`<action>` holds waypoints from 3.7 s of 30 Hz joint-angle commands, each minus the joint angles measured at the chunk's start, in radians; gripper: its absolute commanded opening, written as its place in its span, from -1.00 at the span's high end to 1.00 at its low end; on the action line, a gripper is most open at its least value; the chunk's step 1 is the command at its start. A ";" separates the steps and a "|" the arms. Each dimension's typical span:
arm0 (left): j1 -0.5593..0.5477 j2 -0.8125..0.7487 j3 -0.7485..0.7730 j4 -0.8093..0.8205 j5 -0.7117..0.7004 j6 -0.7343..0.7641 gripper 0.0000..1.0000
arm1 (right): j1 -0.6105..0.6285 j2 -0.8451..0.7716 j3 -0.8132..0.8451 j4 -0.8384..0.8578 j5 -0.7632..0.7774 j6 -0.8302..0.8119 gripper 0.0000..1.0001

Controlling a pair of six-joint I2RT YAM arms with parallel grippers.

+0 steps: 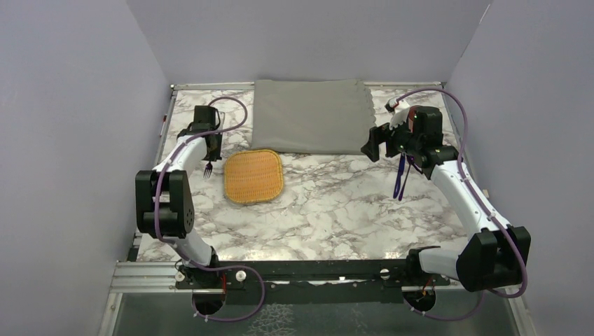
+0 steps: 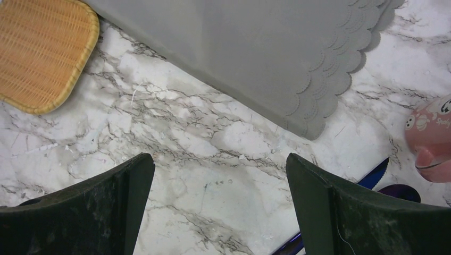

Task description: Set the dinner table for one person

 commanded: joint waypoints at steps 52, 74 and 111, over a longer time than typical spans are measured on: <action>0.127 -0.238 -0.053 -0.033 0.475 0.061 -0.01 | 0.001 0.017 -0.002 -0.008 -0.104 0.003 -1.00; -0.140 0.057 0.002 -0.004 0.480 0.085 0.14 | 0.000 0.104 0.042 -0.097 -0.196 -0.018 -0.96; -0.157 0.112 -0.091 -0.171 0.221 0.181 1.00 | 0.001 0.055 0.038 -0.085 -0.187 -0.018 -0.96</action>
